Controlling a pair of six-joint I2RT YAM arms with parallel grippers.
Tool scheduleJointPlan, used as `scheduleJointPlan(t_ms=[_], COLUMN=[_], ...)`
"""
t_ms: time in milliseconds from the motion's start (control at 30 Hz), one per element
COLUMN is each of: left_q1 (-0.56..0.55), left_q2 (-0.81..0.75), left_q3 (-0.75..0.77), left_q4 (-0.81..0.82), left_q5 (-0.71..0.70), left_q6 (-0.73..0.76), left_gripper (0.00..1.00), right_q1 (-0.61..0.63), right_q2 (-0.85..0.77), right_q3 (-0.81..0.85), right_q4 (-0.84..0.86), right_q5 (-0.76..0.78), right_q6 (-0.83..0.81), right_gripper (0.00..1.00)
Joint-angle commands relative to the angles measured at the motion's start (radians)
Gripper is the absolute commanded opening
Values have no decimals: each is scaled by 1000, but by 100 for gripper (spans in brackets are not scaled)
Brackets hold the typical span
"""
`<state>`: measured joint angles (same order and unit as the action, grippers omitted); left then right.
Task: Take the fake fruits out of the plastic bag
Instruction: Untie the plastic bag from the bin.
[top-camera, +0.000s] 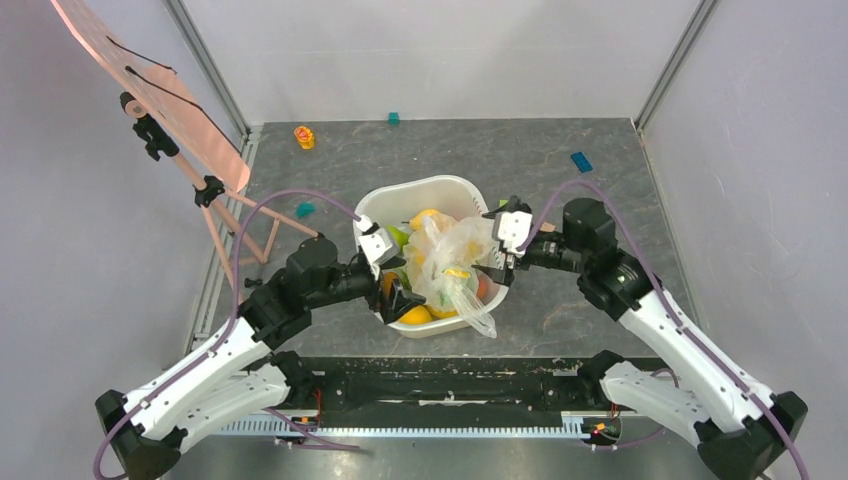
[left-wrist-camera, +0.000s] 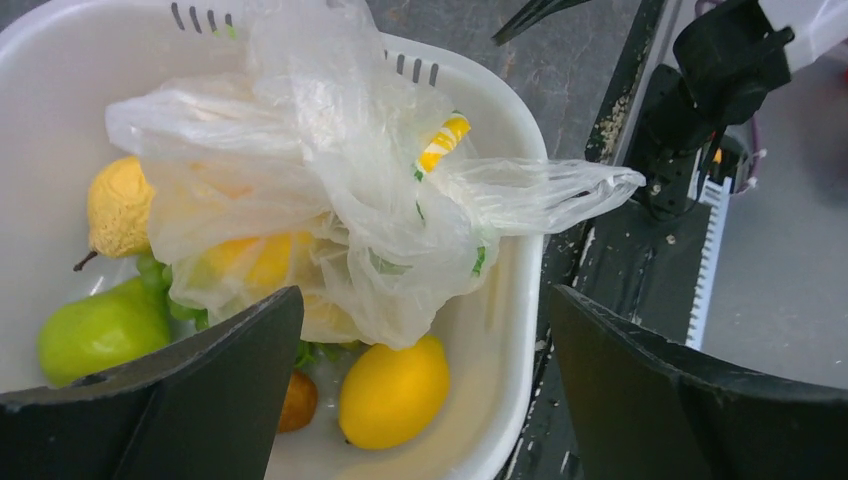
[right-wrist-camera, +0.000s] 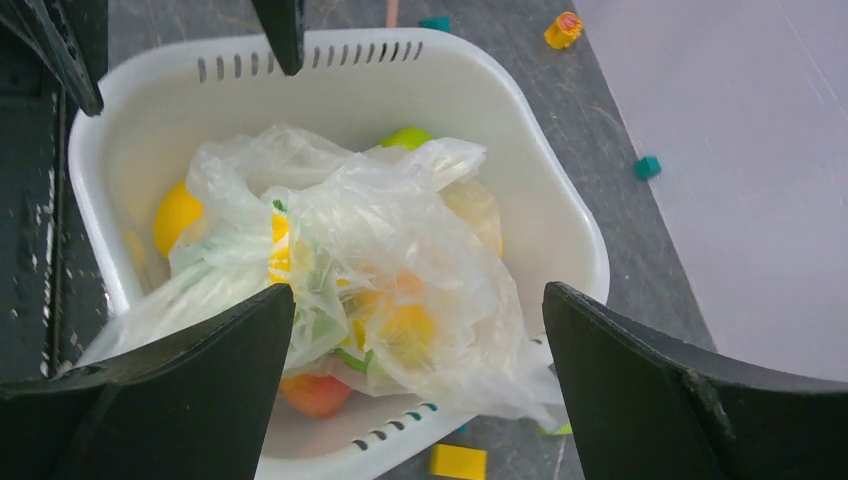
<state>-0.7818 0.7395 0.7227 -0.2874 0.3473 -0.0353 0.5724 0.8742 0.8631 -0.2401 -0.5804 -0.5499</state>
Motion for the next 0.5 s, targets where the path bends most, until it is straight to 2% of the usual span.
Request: scheduleJointPlan(t_ms=[0,100,233,367,467], left_q1=[-32,-46,-67,-104,-124], left_q2=[36,52,78,111,133], left_q3=[-4,-5,-9,-17,-30], left_q4=[104,127,159,170,183], left_q5=[-34,-125,-148,-187,-210], left_q6=[168,167,146,132,130], left_gripper=[98,98,98,97,97], right_q1=[4,6,8,16,44], right_q2=[127,213,277,368,405], right_q3=[151,243,302,405,420], right_q4=[-201,-340,-435,-572,-584], right_q5=[-126,-196,-242,-253,-249], right_q6=[-374,-538,-683,-767,-778], right_gripper=[98,98,98,98,98])
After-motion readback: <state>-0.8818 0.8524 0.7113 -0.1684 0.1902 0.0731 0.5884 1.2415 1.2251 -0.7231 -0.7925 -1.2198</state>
